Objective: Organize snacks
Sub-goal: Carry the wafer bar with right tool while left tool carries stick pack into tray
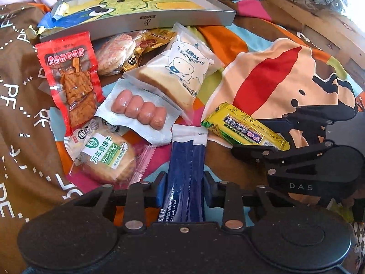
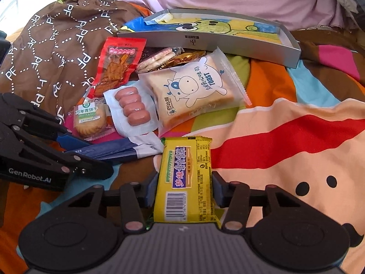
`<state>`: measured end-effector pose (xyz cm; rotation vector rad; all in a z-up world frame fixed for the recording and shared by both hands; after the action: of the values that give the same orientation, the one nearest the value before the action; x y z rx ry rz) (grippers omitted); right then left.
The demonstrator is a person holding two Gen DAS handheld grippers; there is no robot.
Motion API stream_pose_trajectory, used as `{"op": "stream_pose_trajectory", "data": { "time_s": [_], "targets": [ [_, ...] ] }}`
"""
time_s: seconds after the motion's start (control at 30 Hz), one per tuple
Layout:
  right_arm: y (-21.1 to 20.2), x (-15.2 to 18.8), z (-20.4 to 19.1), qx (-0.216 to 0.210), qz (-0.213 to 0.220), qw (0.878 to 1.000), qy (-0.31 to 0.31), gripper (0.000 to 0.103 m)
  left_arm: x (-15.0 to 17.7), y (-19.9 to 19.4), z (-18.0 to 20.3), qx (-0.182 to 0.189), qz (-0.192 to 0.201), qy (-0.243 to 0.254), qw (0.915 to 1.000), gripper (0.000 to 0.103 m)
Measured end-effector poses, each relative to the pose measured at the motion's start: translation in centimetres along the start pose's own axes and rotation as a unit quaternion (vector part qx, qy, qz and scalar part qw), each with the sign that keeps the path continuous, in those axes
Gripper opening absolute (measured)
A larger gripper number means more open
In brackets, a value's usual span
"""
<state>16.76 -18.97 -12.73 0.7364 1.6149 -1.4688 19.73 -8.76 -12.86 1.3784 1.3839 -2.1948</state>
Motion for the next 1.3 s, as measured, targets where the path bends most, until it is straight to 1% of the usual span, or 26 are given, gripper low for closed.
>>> {"op": "stream_pose_trajectory", "data": {
  "time_s": [0.2, 0.4, 0.6, 0.7, 0.8, 0.87, 1.0, 1.17, 1.3],
  "targets": [
    [-0.9, 0.1, -0.2, 0.013, 0.013, 1.0, -0.008, 0.052, 0.0, -0.6, 0.3, -0.011, 0.015, -0.012, 0.9998, 0.031],
    [-2.7, 0.1, -0.6, 0.035, 0.045, 0.997, -0.05, 0.052, -0.4, -1.6, 1.0, -0.023, 0.045, 0.003, 0.9987, 0.031],
    [-3.6, -0.4, -1.0, 0.049, 0.075, 0.992, -0.09, 0.052, -1.6, -2.4, 1.2, -0.044, 0.095, 0.017, 0.9944, 0.031],
    [-3.9, -1.4, -1.0, 0.051, 0.094, 0.989, -0.104, 0.052, -2.5, -2.9, 0.8, -0.058, 0.122, 0.009, 0.9908, 0.031],
    [-3.8, -2.9, -0.8, 0.045, 0.108, 0.987, -0.114, 0.052, -3.6, -3.0, -0.1, -0.074, 0.135, -0.013, 0.9881, 0.031],
    [-3.6, -4.0, -0.6, 0.042, 0.117, 0.985, -0.121, 0.052, -4.7, -2.9, -0.9, -0.085, 0.14, -0.028, 0.9861, 0.031],
    [-2.6, -7.3, 0.6, 0.04, 0.141, 0.98, -0.134, 0.052, -8.2, -3.1, -2.4, -0.104, 0.17, -0.037, 0.9793, 0.031],
    [-0.5, -12.4, 3.1, 0.039, 0.162, 0.976, -0.142, 0.052, -14.1, -2.5, -4.5, -0.123, 0.203, -0.048, 0.9702, 0.031],
    [1.9, -16.2, 5.0, 0.048, 0.177, 0.971, -0.156, 0.052, -18.8, -0.9, -6.5, -0.142, 0.221, -0.051, 0.9635, 0.031]
  ]
}}
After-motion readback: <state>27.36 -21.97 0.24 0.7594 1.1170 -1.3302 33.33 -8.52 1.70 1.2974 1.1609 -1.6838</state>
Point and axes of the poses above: each gripper's, at about its wrist camera, not at the fingertips, and y roughly the way its jaws point, z to its right, x to its underside, the point moved 10 cm from there along y, roughly the way its jaws point, and after that the axes turned 14 degrees about z, right-handed, at the moved point
